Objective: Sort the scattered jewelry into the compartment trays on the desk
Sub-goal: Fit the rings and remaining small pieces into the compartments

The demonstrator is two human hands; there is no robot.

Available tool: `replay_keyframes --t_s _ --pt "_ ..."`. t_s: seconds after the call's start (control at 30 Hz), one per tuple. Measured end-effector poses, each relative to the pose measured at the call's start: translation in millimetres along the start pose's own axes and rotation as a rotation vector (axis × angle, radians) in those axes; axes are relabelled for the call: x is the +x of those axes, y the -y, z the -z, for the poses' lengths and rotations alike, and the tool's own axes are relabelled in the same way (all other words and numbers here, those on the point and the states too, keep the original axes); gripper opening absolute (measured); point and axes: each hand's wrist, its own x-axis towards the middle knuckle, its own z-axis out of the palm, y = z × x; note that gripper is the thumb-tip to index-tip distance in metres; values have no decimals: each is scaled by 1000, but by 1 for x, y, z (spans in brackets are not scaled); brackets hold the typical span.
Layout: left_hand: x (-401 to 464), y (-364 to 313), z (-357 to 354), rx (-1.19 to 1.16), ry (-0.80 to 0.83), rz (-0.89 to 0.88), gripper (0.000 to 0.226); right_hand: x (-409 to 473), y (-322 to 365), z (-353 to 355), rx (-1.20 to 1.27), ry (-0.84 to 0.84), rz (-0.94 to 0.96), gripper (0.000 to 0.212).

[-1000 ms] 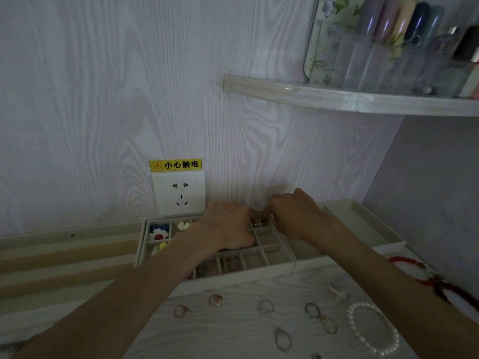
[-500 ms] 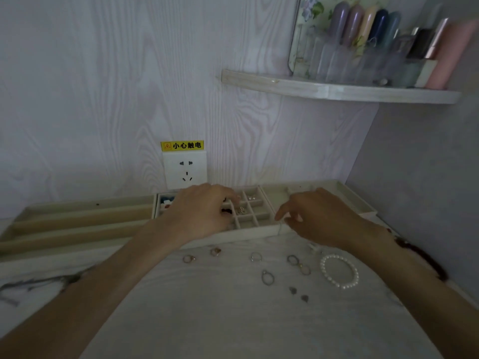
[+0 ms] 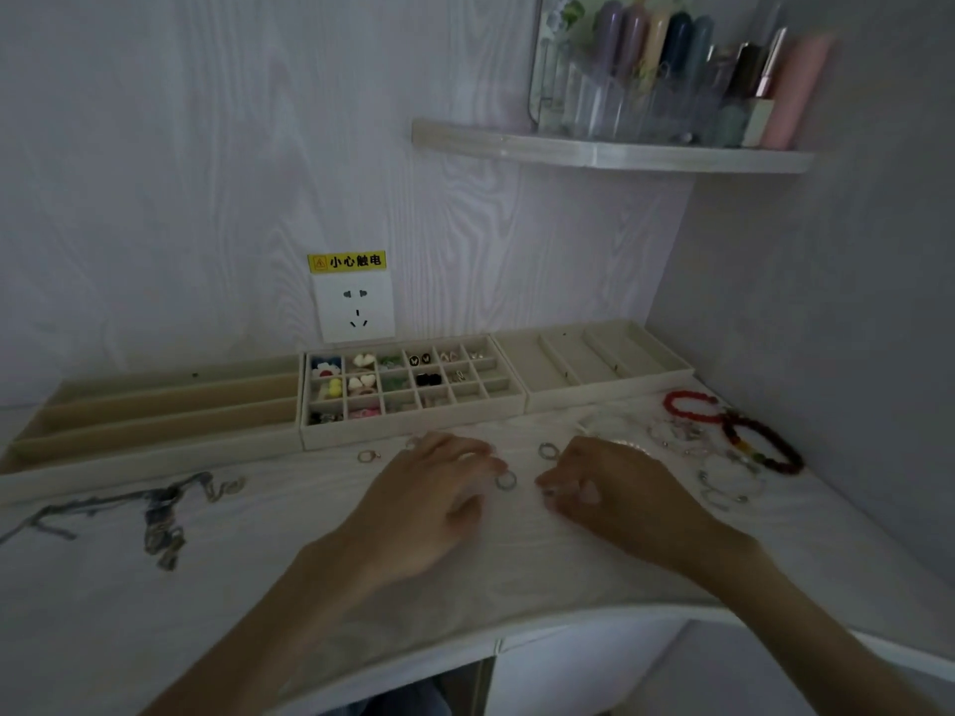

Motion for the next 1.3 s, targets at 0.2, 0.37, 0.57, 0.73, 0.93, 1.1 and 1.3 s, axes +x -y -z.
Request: replay_keyframes --t_s 0.2,0.37,0.57,0.73,0.93,1.1,1.3 --pt "2 -17 -13 -153 -63 90 33 -4 0 -10 18 -137 -4 12" --pt "9 -29 -2 -858 -26 329 24 1 17 -2 670 -271 -131 10" --pt "7 -42 10 -1216 76 448 27 5 34 -3 1145 -108 -255 29" --pt "6 -43 10 -1204 -39 455 30 9 37 -7 1147 -85 -252 24" --pt "5 -44 13 -1152 -175 445 16 11 38 1 1153 -88 -299 19" --pt "7 -41 12 -1109 -238 429 14 12 37 1 1089 -180 -334 17" --pt "9 -32 9 -1103 -298 389 13 17 34 4 803 -312 -242 4"
